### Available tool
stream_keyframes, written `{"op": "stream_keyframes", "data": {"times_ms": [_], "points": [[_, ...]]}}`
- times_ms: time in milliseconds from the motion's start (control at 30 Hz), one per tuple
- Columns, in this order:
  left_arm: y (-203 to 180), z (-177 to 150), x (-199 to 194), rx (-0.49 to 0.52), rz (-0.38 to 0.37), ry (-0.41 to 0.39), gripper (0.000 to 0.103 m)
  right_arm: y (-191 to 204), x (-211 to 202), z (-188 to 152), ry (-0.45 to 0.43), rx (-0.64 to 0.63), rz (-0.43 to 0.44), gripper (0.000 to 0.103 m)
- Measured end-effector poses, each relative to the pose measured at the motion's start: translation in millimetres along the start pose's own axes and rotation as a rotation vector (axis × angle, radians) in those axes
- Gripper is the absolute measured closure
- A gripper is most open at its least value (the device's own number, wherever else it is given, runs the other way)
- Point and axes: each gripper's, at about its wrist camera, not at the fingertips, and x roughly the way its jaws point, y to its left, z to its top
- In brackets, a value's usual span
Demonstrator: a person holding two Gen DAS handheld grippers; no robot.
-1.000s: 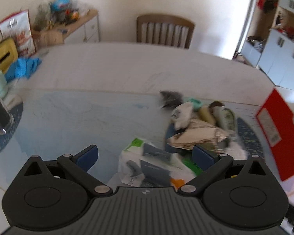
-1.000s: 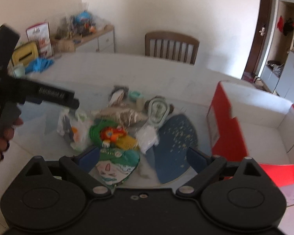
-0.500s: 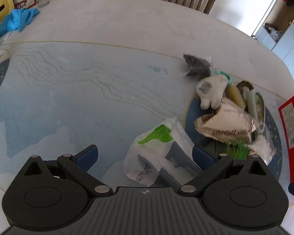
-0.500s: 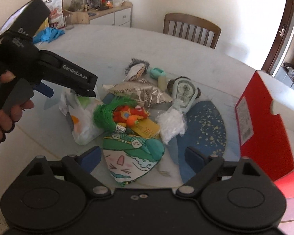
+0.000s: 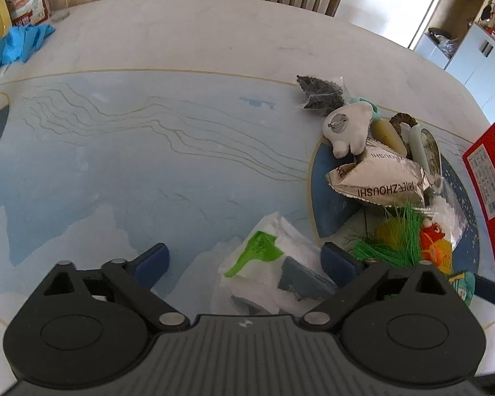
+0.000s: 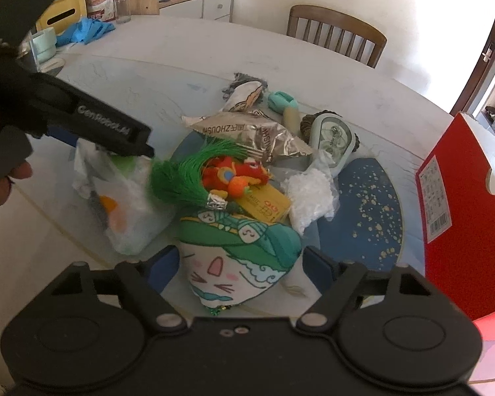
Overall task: Organize objects
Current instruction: 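Grasp the white plastic bag with the left gripper while the right grasps the cartoon cat pouch, then carry the bag and the cat pouch with both grippers over the red box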
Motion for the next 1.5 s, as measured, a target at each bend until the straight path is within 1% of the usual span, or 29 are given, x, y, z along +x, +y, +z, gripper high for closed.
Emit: {"op": "stream_keyframes", "data": {"times_ms": [33, 67, 133, 167, 233, 267, 333, 367, 400, 500, 600, 833, 1000, 1100, 1267, 1500], "points": [[1, -2, -2, 0.004, -0.002, -0.005, 0.016, 0, 1, 0, 0.004, 0.000, -0.001, 0.025], [1, -2, -4, 0.009, -0.004, -0.010, 0.019, 0, 1, 1, 0.008, -0.001, -0.004, 0.026], [4, -4, -9, 0.014, -0.012, -0.016, 0.031, 1, 2, 1, 0.013, -0.002, -0.002, 0.029], [4, -5, -10, 0.017, -0.017, -0.019, 0.034, 1, 1, 0, 0.014, -0.003, -0.006, 0.030], [3, -8, -13, 0.034, -0.017, -0.025, 0.048, 2, 1, 1, 0.017, -0.003, -0.010, 0.030], [3, -9, -15, 0.037, -0.017, -0.027, 0.049, 2, 0, 1, 0.018, -0.003, -0.013, 0.031], [5, -11, -17, 0.033, -0.023, -0.031, 0.065, 1, 0, 1, 0.023, 0.002, -0.017, 0.032], [7, -11, -17, 0.025, -0.029, -0.030, 0.066, 1, -1, 1, 0.025, 0.004, -0.018, 0.034], [9, -10, -18, 0.017, -0.037, -0.027, 0.070, 2, -2, 1, 0.024, 0.004, -0.019, 0.034], [12, -12, -21, 0.018, -0.039, -0.034, 0.076, 2, -6, 1, 0.015, 0.009, -0.020, 0.036], [15, -13, -25, 0.014, -0.049, -0.036, 0.078, 0, -11, 1, 0.009, 0.026, -0.020, 0.037], [17, -11, -41, 0.036, -0.062, -0.063, 0.079, -6, -36, 0, -0.025, 0.062, -0.021, 0.037], [9, -9, -59, 0.082, -0.077, -0.095, 0.079, -13, -56, 2, -0.051, 0.089, -0.012, 0.037], [0, -7, -69, 0.119, -0.087, -0.109, 0.079, -20, -69, 4, -0.061, 0.111, -0.003, 0.037], [-19, -1, -88, 0.161, -0.123, -0.141, 0.078, -36, -91, 6, -0.076, 0.137, 0.014, 0.037], [-55, 6, -111, 0.206, -0.181, -0.171, 0.078, -69, -123, 11, -0.118, 0.145, 0.035, 0.037]]}}
